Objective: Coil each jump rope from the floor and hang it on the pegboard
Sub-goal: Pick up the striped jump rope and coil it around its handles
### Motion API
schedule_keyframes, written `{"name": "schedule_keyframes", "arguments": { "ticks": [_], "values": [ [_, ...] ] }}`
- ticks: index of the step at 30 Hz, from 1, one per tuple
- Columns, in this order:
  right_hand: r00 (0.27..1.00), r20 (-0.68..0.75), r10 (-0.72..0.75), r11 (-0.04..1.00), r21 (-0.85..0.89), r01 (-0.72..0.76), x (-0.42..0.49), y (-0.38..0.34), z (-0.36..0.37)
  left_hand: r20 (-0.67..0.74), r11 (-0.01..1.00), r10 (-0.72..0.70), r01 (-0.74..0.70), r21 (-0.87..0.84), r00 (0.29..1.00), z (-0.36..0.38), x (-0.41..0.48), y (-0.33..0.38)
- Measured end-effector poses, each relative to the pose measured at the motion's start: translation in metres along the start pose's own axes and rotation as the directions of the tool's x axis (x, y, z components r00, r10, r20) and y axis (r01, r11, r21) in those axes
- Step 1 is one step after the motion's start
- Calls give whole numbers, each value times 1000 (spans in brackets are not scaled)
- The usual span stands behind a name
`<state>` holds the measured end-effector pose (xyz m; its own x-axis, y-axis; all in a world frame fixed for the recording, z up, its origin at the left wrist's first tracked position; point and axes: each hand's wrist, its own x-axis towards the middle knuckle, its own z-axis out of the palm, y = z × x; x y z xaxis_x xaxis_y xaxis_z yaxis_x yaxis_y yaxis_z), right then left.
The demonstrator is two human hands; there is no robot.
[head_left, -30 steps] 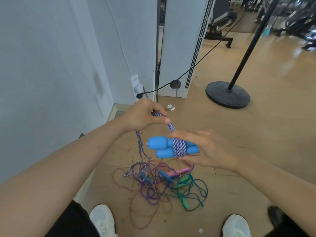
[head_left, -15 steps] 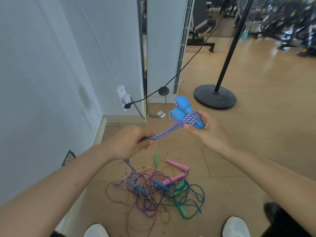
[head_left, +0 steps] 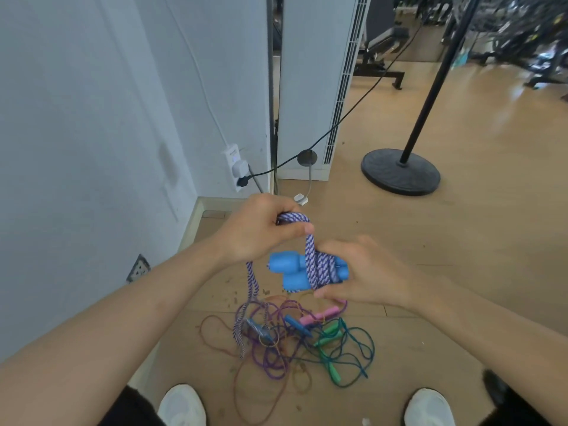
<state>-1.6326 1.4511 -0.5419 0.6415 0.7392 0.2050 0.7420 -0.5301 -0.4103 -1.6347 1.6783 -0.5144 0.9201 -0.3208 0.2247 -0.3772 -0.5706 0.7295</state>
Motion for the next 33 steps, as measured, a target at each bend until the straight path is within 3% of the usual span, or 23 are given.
{"name": "schedule_keyframes", "arguments": {
  "ticks": [7, 13, 17, 20, 30, 33],
  "values": [
    [976, -202, -79, 975, -219, 34, 1, -10, -4, -6, 991, -98, 97, -88, 995, -11, 9, -13],
    [960, -122, -252, 954, -197, 226, -3, -3, 0, 87, 977, -129, 141, -158, 988, -15, 9, -21],
    [978, -202, -55, 986, 144, 85, -1, 0, 0, 73, 974, -157, 166, -155, 985, -18, 9, -24],
    [950, -280, 137, 918, 397, -15, 1, 7, -7, 53, 962, -185, 192, -195, 981, -26, 8, -26],
    [788, -412, 458, 793, 590, -153, 3, 30, -29, -6, 981, -183, 182, -71, 983, -32, 0, -31],
    [744, -400, 535, 727, 667, -164, 6, 36, -28, 78, 991, -102, 94, 100, 992, -24, -2, -29]
  ]
}}
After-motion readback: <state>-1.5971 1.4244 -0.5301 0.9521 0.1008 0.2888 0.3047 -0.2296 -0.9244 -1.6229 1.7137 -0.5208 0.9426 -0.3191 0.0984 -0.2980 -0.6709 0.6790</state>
